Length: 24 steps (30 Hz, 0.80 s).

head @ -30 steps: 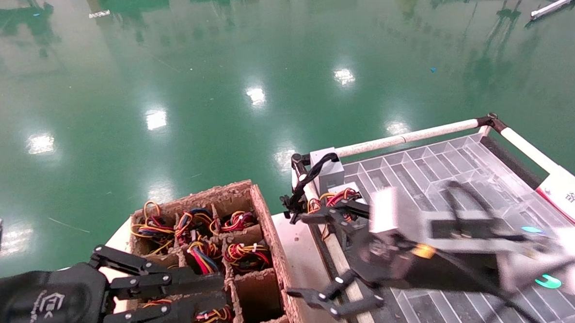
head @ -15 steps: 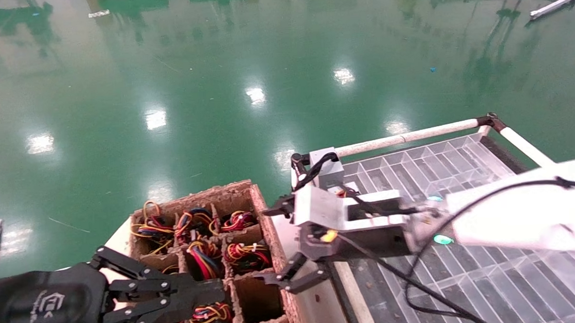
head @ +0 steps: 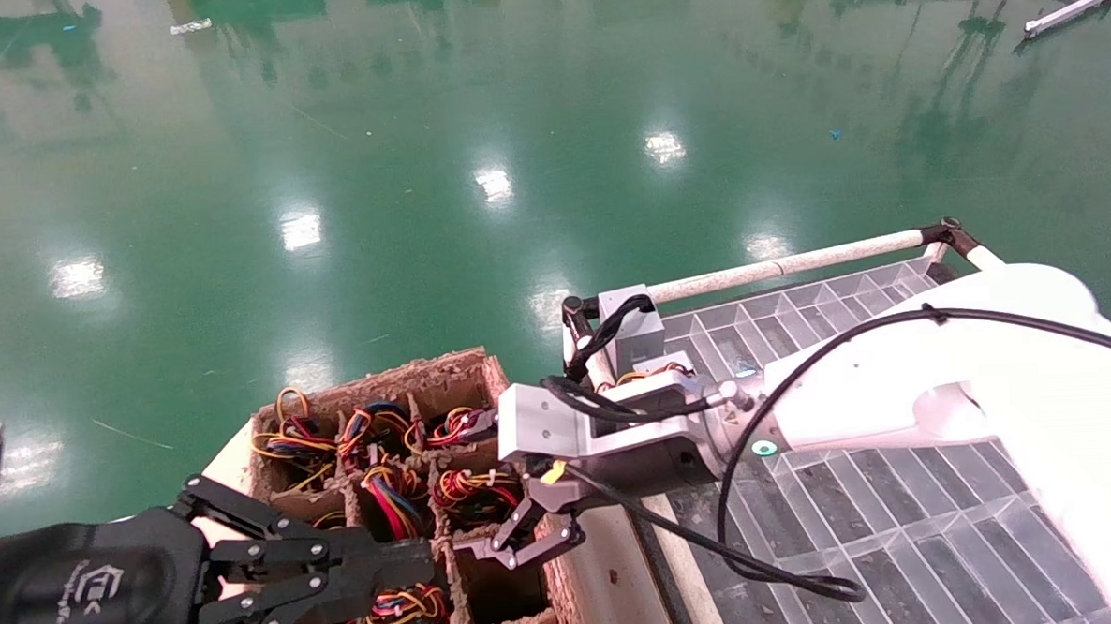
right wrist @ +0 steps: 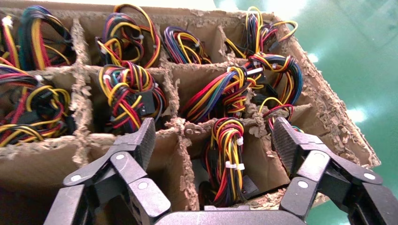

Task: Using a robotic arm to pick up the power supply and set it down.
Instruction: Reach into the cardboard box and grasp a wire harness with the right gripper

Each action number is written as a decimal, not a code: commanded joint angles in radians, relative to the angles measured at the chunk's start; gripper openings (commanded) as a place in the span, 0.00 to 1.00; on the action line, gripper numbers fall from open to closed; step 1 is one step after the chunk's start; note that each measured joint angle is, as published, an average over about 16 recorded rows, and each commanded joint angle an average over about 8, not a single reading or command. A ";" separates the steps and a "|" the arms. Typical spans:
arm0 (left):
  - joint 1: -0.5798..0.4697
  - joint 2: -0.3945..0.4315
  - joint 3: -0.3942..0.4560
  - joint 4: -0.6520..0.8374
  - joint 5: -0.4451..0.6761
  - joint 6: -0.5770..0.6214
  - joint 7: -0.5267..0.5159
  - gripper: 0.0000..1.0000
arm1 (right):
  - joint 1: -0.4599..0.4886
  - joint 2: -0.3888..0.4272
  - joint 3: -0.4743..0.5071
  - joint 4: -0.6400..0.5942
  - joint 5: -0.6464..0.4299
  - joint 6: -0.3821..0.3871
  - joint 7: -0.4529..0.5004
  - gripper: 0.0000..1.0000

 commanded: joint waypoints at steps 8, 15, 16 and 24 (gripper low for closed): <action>0.000 0.000 0.000 0.000 0.000 0.000 0.000 0.45 | 0.030 -0.040 -0.019 -0.109 -0.014 0.016 -0.066 0.00; 0.000 0.000 0.000 0.000 0.000 0.000 0.000 0.88 | 0.035 -0.046 -0.032 -0.141 -0.006 0.032 -0.087 0.00; 0.000 0.000 0.000 0.000 0.000 0.000 0.000 0.93 | 0.036 -0.046 -0.033 -0.144 -0.004 0.034 -0.089 0.00; 0.000 0.000 0.001 0.000 0.000 0.000 0.000 1.00 | 0.040 -0.047 -0.051 -0.158 0.007 0.046 -0.092 0.00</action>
